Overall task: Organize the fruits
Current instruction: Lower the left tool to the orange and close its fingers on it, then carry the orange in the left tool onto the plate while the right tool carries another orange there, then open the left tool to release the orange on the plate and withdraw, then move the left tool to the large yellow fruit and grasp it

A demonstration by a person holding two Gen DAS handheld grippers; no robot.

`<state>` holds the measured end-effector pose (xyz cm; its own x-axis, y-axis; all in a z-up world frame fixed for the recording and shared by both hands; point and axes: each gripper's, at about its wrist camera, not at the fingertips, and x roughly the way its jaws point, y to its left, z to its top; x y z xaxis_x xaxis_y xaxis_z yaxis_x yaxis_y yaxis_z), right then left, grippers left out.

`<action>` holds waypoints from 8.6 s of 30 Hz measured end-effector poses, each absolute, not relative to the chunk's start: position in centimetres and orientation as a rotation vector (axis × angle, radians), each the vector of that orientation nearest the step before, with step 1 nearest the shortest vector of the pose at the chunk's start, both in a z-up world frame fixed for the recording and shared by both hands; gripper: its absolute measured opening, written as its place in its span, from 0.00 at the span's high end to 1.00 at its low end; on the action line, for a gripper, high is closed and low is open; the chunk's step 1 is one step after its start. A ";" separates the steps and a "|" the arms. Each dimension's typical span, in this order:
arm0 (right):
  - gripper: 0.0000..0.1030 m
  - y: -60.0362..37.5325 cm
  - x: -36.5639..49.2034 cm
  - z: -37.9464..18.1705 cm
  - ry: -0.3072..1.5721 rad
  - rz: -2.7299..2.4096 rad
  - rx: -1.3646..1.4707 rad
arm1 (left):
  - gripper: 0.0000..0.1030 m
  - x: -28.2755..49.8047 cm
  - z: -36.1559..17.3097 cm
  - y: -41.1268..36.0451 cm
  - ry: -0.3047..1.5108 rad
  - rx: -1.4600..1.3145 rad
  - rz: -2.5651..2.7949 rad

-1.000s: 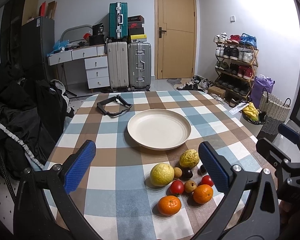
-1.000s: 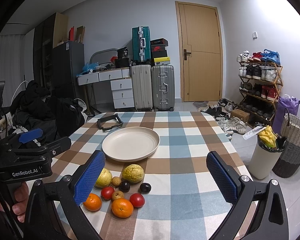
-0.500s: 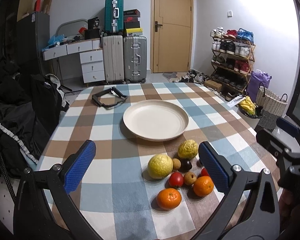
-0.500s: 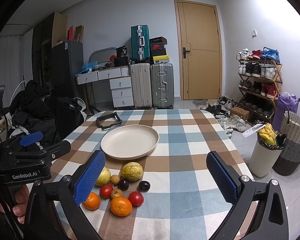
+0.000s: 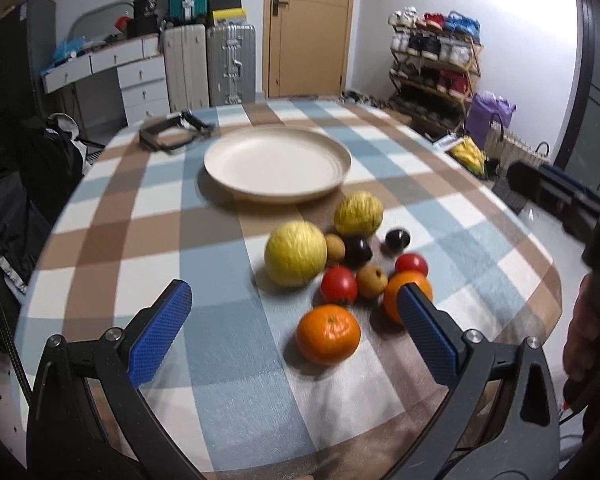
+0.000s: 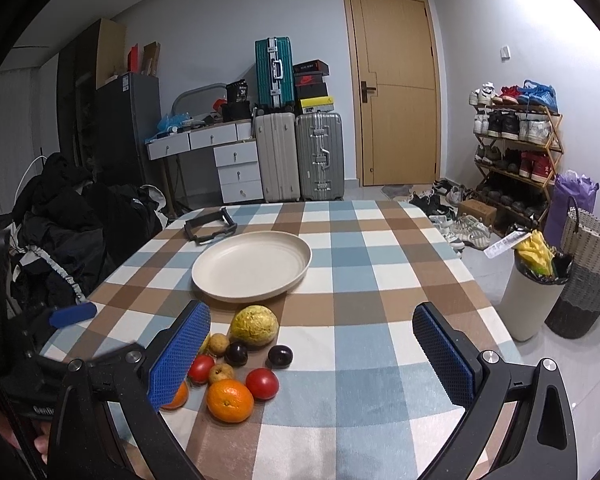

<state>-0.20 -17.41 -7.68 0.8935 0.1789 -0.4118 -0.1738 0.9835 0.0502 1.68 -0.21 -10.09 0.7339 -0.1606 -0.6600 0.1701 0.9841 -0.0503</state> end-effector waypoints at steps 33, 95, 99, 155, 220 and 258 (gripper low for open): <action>0.00 -17.6 1.5 -10.1 0.490 0.187 0.019 | 0.63 3.1 -13.4 -0.2 0.869 -0.111 -0.380; 0.59 -14.4 1.7 -14.4 0.619 0.487 0.132 | 0.64 6.2 -8.8 5.6 0.754 -0.216 -0.311; 0.59 -15.1 3.0 -13.5 0.600 0.498 0.164 | 0.64 8.4 -8.0 6.0 0.750 -0.230 -0.305; 0.47 -9.4 32.0 -12.7 0.793 0.560 -0.006 | 0.50 36.8 -10.9 4.3 0.862 -0.263 -0.364; 0.00 -18.0 5.1 -13.1 0.611 0.354 0.139 | 0.01 10.3 -12.6 3.6 0.892 -0.202 -0.268; 0.00 -18.0 6.7 -14.5 0.674 0.372 0.156 | 0.56 10.6 -13.3 5.0 0.881 -0.316 -0.408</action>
<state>6.73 -17.96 -14.50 0.7184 0.3845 -0.5797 -0.2848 0.9229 0.2592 10.59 4.98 -13.32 0.5686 -0.4683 -0.6764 0.2131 0.8780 -0.4287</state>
